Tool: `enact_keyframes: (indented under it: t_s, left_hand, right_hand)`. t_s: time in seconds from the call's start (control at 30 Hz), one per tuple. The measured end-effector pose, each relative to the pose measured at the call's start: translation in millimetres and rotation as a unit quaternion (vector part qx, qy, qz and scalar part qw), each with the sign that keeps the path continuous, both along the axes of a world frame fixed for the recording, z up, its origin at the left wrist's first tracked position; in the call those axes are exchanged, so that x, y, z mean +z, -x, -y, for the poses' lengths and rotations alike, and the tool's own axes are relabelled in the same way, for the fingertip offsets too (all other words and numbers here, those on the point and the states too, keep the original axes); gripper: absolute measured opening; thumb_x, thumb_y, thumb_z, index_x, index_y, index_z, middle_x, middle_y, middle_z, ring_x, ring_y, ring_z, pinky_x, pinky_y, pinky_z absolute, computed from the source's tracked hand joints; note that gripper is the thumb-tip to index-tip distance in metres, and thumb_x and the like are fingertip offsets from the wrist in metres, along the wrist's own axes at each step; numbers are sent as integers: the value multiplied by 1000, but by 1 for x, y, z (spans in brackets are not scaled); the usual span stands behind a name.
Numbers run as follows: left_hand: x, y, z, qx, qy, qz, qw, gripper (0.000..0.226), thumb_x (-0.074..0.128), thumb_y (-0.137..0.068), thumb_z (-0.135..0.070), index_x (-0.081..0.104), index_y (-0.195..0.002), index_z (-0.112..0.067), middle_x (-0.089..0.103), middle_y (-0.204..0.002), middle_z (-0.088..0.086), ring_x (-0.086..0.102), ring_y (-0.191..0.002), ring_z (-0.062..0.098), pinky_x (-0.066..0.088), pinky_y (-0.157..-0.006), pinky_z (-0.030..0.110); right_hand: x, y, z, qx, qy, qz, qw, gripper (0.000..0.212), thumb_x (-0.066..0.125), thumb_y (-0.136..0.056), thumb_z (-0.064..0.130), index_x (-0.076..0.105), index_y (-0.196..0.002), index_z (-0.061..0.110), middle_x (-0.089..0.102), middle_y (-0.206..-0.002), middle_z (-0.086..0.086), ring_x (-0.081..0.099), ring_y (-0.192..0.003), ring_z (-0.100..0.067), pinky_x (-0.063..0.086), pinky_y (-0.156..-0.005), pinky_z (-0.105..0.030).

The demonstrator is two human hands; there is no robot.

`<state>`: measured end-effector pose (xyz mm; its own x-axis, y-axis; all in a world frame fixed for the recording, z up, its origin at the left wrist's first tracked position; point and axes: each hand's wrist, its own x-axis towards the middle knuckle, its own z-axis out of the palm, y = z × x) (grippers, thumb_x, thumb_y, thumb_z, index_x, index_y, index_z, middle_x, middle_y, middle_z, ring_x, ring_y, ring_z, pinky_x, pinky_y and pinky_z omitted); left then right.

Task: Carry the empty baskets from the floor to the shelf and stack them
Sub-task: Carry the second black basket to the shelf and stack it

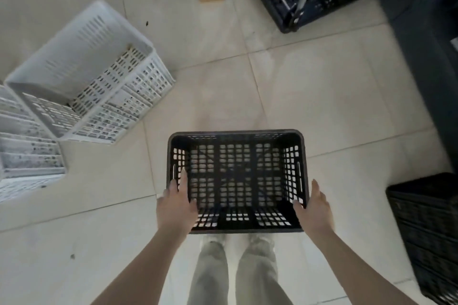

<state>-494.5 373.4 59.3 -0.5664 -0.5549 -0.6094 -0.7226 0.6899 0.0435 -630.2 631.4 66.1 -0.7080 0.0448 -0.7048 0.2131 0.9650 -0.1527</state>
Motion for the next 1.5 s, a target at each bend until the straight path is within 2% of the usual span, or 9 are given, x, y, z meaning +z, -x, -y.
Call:
enact_keyframes:
  t_s: [0.37,0.57,0.67,0.8,1.1,1.2,1.3,1.4,1.5]
  left_hand:
    - [-165,9,50,137,41,0,990,87,54,-87,-19,-2,-154,-18,28,-149,17,41,-125,40,43,-95,54]
    - [-208,4,54,219,69,-65,971,87,50,-87,0,-1,-153,-26,38,-138,19,54,-109,45,47,-79,53]
    - [-211,-2,62,207,81,-68,973,94,48,-78,10,6,-151,-32,46,-128,19,60,-92,44,39,-64,44]
    - [-188,-5,65,180,76,-81,977,90,48,-78,8,10,-150,-31,52,-121,20,60,-91,44,36,-66,41]
    - [-23,33,77,114,54,-110,986,84,50,-82,-2,9,-152,-27,56,-105,17,51,-72,29,38,-62,38]
    - [73,70,83,64,44,-159,984,75,56,-87,-18,16,-149,-25,57,-86,7,52,-70,22,43,-56,35]
    - [178,111,90,9,23,-216,976,75,58,-87,-8,19,-149,-21,60,-81,9,61,-68,24,54,-53,37]
    - [283,151,96,-37,36,-243,969,81,57,-88,-7,12,-151,-30,61,-77,9,53,-55,13,38,-42,20]
    - [386,179,90,-48,45,-278,958,72,55,-87,-2,23,-148,-24,63,-90,12,61,-74,23,48,-55,29]
  right_hand:
    - [-165,39,-5,-45,-5,-71,996,76,52,-92,16,4,-151,11,32,-146,-23,38,-128,-44,37,-102,-50]
    - [-204,43,-12,-88,-18,-136,987,52,41,-93,6,24,-141,16,59,-113,-25,60,-90,-43,40,-68,-38]
    - [-207,47,-19,-66,-27,-135,988,47,41,-92,3,30,-136,15,65,-96,-25,54,-74,-35,37,-65,-34]
    - [-186,48,-22,-69,-34,-131,988,47,43,-91,1,32,-136,15,66,-96,-25,58,-82,-39,37,-67,-34]
    - [-23,58,-34,-104,3,-136,985,50,41,-87,-4,34,-133,14,65,-96,-24,49,-72,-30,41,-65,-35]
    - [64,71,-35,-118,18,-151,981,49,42,-86,-5,37,-131,12,66,-95,-23,52,-70,-30,42,-64,-34]
    - [165,88,-39,-132,26,-174,976,44,44,-85,-1,40,-127,12,66,-88,-17,54,-70,-31,42,-65,-33]
    - [265,106,-43,-162,47,-225,960,38,46,-85,4,44,-122,13,55,-72,-3,50,-66,-26,42,-66,-32]
    - [357,113,-53,-186,51,-278,941,47,49,-86,5,41,-131,15,65,-92,-11,62,-82,-32,47,-72,-35]
